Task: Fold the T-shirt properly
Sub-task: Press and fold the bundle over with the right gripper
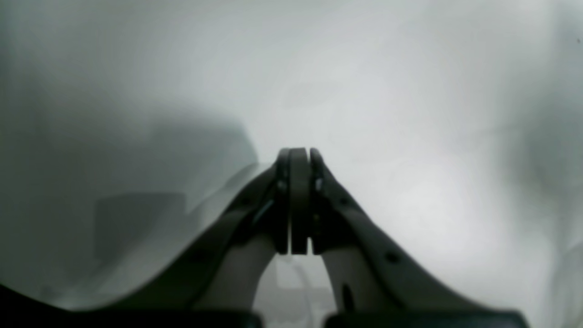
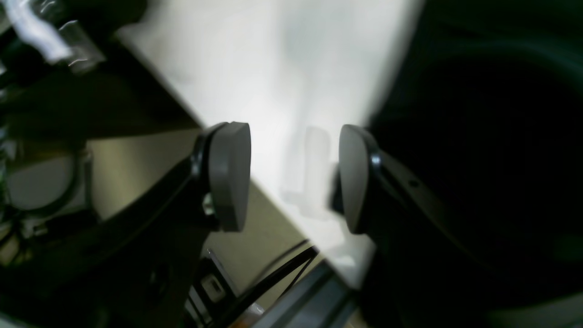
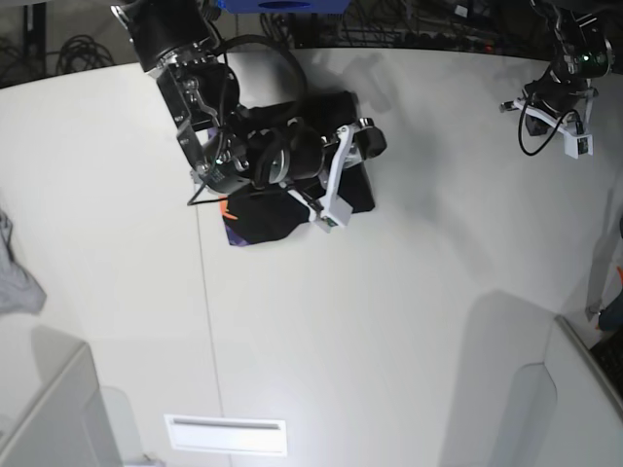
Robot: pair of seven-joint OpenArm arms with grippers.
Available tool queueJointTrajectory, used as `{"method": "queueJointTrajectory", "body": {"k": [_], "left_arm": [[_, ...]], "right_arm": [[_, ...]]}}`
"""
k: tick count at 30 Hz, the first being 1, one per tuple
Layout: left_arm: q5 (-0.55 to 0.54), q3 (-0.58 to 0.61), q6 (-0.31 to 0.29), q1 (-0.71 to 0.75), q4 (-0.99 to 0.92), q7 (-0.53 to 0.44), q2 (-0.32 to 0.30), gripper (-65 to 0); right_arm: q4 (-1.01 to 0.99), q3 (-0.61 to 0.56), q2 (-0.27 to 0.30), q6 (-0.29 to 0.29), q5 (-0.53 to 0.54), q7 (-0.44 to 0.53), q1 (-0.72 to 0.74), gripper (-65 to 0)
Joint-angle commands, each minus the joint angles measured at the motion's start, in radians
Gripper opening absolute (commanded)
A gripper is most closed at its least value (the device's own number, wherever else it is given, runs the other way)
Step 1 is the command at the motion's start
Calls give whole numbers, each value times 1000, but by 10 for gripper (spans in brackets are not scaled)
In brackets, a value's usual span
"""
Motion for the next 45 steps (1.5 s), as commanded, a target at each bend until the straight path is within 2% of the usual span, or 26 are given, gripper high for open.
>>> {"method": "queueJointTrajectory", "body": {"k": [1,7,10,12,14,15,16,18,20,24,28,32,39,45], "left_arm": [[-8,-7,-6,0,15,-14,-13,-650],[-8,-7,-6,-1,14,-14,-13,-650],[-8,-33,-6,-18,-3,-14,-13,-650],[-8,-67,-6,-21,-37,-14,-13,-650],[-8,-102,-7,-21,-57,-14,-13,-650],[-8,-114,-13,-21,-66,-14,-13,-650],[-8,-131,-35,-21,-78,-14,-13,-650],[-8,-173,-118,-21,-108,-14,-13,-650],[-7,-208,-174,-21,-132,-14,-13,-650],[-2,-225,-190,-21,-149,-14,-13,-650],[-1,-225,-193,-18,-149,-14,-13,-650],[-1,-222,-193,-20,-149,-14,-13,-650],[-1,-220,-193,-21,-149,-14,-13,-650],[-1,-223,-193,-21,-151,-14,-13,-650]], "right_arm": [[37,-17,-10,-12,19,-8,18,-365],[89,-80,-7,-31,20,-23,58,-365],[186,-66,48,-39,17,-5,63,-378],[185,12,94,-75,17,54,59,-467],[174,86,143,-92,17,121,44,-632],[171,110,170,-92,19,152,35,-650],[166,135,186,-92,19,175,27,-650],[137,165,199,-92,17,209,26,-650],[94,179,200,-92,17,201,30,-650],[36,175,200,-95,14,192,23,-650],[23,165,183,-95,-58,198,-13,-650],[16,67,154,-95,-110,198,-13,-650],[-52,29,25,-95,-115,195,15,-650],[-125,-129,-59,-92,-110,201,98,-650]]}}
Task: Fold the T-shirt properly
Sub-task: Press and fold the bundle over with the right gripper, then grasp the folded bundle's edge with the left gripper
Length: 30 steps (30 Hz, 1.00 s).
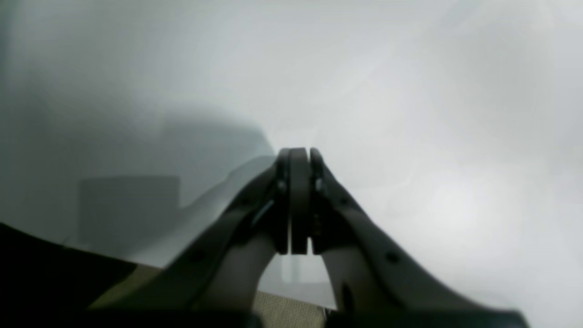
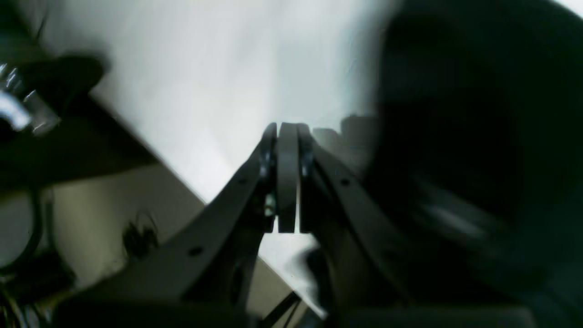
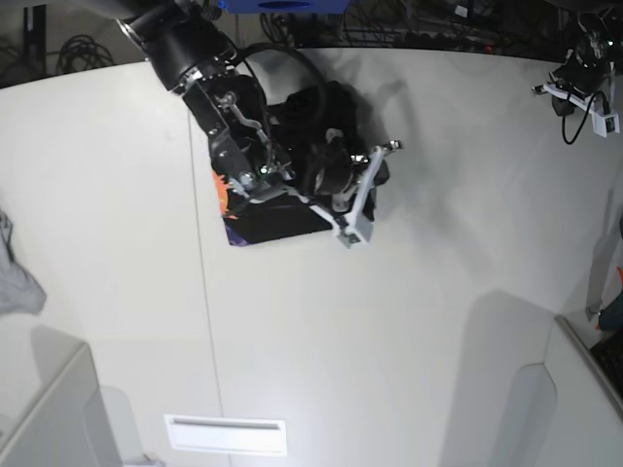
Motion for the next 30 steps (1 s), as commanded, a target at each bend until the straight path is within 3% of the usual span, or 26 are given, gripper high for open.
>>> {"method": "queueJointTrajectory", "body": {"k": [1,3,5,8,12,16,17,19,22,24,30], "left_arm": [[-8,-9,-6,5,13,-16,-14,-650],[-8,-9,-6,5,13,-16,-16,-650],[-8,-7,-7,5,16,-16,-16,-650],[-14,11,-9,13,38,-15,-10,-650],[-22,139,-27,39,151,-15,-1,-650],[-177,198,-86,45,229,-15,29,-650],[-229,218,-89,42,229,-10,29,-591],[-339,263,-89,31,216,36,29,-329],[-474,336,-89,-15,170,71,30,-72],[-531,395,-86,-47,117,74,38,-43],[-540,534,-86,-134,10,73,104,-79]], "right_arm": [[43,-12,-14,6,18,9,25,-650],[129,-13,-6,6,18,3,34,-650],[218,36,40,5,18,-6,32,-650],[259,186,86,2,16,-66,-14,-650],[265,384,161,6,18,-43,-115,-650],[267,419,250,6,18,17,-186,-650],[267,421,264,8,18,32,-204,-650],[267,424,297,8,18,60,-236,-650],[267,424,327,8,18,95,-272,-650],[267,424,334,8,18,117,-291,-650],[267,427,371,8,18,164,-330,-650]]}}
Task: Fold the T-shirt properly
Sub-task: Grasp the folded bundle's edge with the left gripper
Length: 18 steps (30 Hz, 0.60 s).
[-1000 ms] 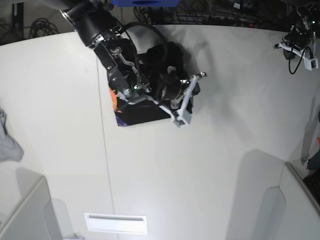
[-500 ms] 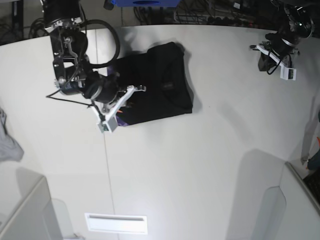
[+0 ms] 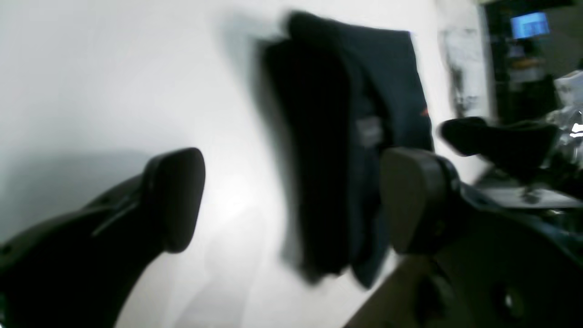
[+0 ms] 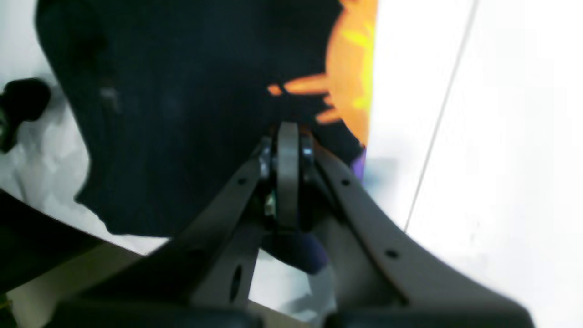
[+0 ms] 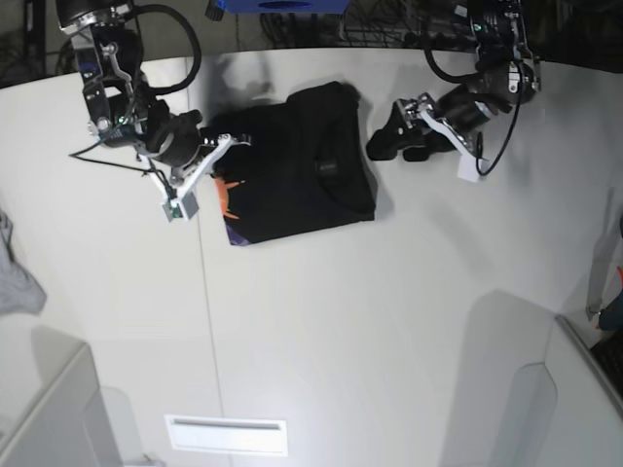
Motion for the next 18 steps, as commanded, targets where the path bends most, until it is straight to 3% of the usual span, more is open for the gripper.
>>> {"method": "queueJointTrajectory", "body": {"k": [1,5,7,11,15,18], "left_arm": [[-23,6,-11,-14,3,-10,-3,-79],[-23,71,-11,-48,-43,-12,20,-79],[-23,84,6,-56,-68,-13,21,-79],[-4,124,99,-82,-109,-58,33,-79],[56,152,112,-94,-125,-78,35,-81],[151,199,173,-106,-117,-79,38,-84]], "right_arm": [[19,22,16,5,5,21,3,-650],[21,83,25,19,5,20,-23,-650],[27,124,25,89,5,20,-38,-650],[31,273,3,275,7,16,-84,-650],[28,422,-35,390,7,15,-120,-650],[25,488,-41,449,7,15,-133,-650]]}}
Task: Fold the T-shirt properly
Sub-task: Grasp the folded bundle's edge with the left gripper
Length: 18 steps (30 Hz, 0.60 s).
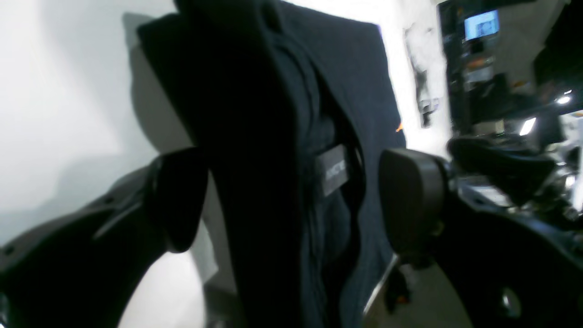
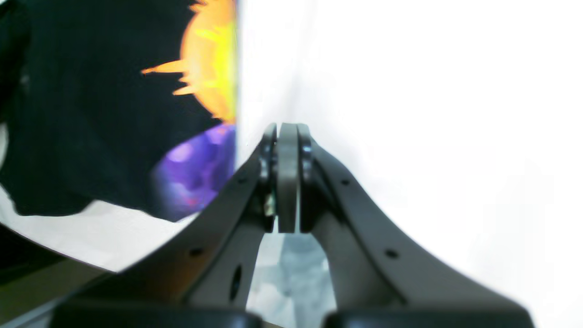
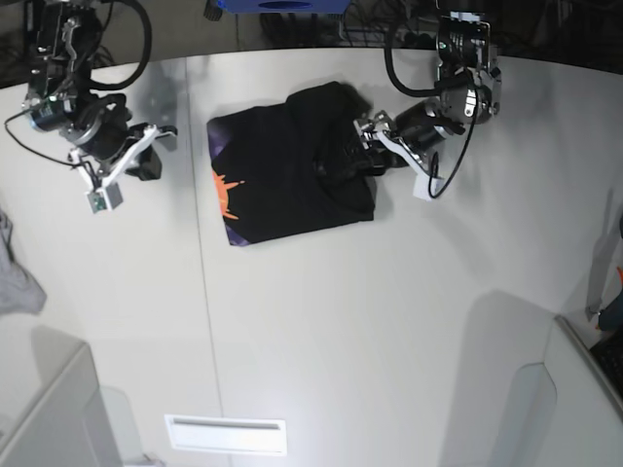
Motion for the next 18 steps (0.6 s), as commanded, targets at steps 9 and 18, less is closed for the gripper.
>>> {"method": "queueJointTrajectory", "body": {"k": [9,18], "left_arm": [[115,63,114,-61,-22,52,-52,-650],[117,290,173,-276,-65,242,-267,-650]], "right_arm": [[12,120,9,95,13,19,-36,-650],[-23,120,-14,100,10,22,-37,-650]]}}
